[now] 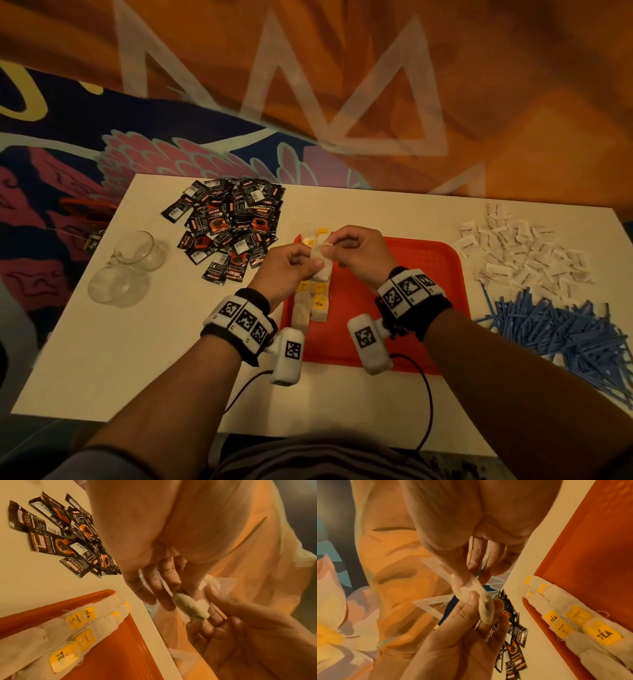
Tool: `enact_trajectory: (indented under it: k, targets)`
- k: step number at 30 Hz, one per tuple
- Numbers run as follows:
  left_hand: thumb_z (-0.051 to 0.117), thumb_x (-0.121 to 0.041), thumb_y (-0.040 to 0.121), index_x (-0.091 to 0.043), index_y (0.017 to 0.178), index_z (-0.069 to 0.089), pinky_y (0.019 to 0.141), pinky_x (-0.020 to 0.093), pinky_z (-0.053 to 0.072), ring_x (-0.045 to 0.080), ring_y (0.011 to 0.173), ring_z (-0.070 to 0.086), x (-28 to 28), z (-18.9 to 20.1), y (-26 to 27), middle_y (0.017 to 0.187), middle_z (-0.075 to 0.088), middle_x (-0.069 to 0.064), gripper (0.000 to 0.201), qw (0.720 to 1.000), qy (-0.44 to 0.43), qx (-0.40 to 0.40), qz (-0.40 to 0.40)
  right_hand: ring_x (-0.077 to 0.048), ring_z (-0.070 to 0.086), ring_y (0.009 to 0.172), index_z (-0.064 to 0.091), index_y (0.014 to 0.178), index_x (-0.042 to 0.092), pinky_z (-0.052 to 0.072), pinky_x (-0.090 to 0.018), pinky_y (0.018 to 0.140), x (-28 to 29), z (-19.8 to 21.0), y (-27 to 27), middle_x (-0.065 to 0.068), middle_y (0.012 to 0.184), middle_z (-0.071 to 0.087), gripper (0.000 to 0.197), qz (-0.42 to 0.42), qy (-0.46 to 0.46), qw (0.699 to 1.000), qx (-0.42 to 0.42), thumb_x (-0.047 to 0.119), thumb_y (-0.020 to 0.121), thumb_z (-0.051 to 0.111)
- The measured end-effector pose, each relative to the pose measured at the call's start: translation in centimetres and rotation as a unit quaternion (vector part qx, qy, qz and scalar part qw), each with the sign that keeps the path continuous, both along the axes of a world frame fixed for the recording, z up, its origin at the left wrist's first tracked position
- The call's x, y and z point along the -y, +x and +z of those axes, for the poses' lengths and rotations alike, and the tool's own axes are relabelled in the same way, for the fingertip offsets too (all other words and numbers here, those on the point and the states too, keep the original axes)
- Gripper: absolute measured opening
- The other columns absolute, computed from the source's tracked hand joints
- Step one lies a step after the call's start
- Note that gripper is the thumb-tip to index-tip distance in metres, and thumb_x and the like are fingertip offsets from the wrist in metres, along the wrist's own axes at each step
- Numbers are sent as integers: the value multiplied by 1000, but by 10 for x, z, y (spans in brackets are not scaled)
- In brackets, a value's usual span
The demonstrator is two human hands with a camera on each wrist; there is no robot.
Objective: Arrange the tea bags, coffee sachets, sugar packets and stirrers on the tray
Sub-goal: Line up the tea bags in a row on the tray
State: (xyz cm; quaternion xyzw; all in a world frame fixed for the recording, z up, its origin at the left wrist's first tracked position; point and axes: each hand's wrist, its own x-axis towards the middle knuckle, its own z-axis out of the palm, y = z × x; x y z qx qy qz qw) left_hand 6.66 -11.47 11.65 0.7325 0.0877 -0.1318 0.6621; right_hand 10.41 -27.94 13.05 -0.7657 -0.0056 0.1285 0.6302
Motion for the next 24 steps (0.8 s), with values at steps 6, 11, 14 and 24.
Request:
enact_trajectory:
  k: [6,11,14,24]
  targets:
    - [69,-4,90,-3,100,70,78,26,54,15,82,65,1,1,2,89,69,13,10,999,7,35,24,-3,60,65,68,75,21,51,-25,63,-6,-5,-1,5,74,68,18,-1,-27,999,36,7,78,79]
    - [71,-5,89,-12,87,73,82,41,57,18,77,65,-4,-9,5,80,68,13,8,996,20,44,74,-3,64,74,67,91,19,53,-25,68,-3,-13,1,4,84,68,19,56,-42,997,-25,10,79,79]
    - [71,-6,90,-16,85,73,88,56,56,30,82,67,-10,-18,6,90,70,27,11,995,21,39,88,0,61,69,71,83,19,46,-20,66,-3,-27,-4,11,75,66,10,73,-112,991,-20,17,79,80]
    - [66,-18,94,-17,87,73,73,23,46,10,77,60,-23,-80,-22,80,67,-6,9,962,270,-12,-26,-9,59,75,72,90,16,40,-17,54,-7,-98,-36,6,84,67,13,74,-249,949,-180,26,82,75]
